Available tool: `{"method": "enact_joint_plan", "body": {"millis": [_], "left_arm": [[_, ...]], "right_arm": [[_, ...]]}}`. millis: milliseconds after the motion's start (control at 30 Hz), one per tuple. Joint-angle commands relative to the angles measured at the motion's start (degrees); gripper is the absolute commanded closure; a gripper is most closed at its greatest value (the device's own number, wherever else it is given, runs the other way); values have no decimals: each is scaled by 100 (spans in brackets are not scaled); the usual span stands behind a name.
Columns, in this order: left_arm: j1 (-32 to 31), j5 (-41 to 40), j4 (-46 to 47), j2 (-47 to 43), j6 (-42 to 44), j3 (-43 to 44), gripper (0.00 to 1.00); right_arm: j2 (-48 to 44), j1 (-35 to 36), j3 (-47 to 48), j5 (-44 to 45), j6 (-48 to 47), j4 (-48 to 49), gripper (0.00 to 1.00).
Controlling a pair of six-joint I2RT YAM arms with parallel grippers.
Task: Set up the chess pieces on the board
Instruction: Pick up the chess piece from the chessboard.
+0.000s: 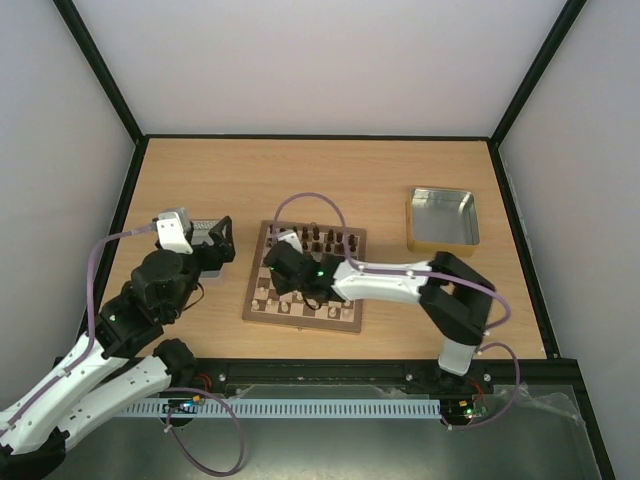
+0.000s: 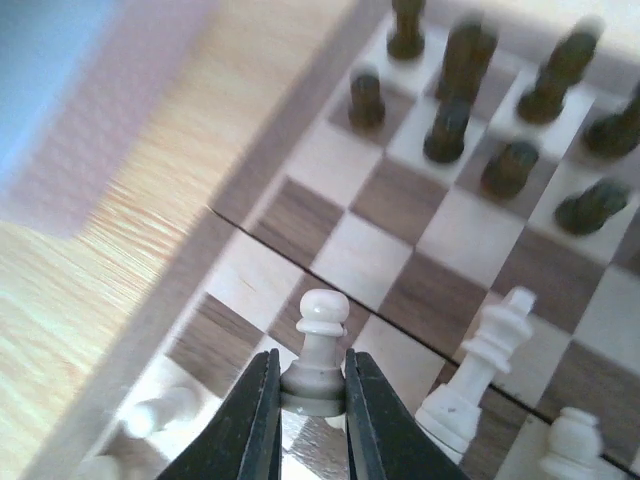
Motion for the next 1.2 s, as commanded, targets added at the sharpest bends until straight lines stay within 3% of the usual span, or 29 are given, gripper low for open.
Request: {"method": "enact_joint_plan", "body": {"millis": [0,100,233,400,600,900,1167], "left_arm": [[155,689,206,186,-319,87,2],[364,1372,171,523,-500,217,0],[794,3316,152,980,-171,612,0],[1242,5313,320,1203,-94,981,1],[1621,7533,917,1807,-817,1043,27],[1621,8608,1408,2162,-1169,779,47],[1664,8697,1174,2385,-1163,741,60]], "right_arm": [[-1132,-3,-772,141,-604,1837,87],[-1835,-2,-1396,74,-883,2553,87],[-2856,-7,-2319,-203,-1430,3431,87],[-3776,-2,-2885,-440,-2050,3737,86],[-4332,-6,-3108,-693,-2584,3871,86],[-4684,0,-3090,-1222,-3093,3763,85],[-4673,0,-2860,-1639,-3246,3374,85]]}}
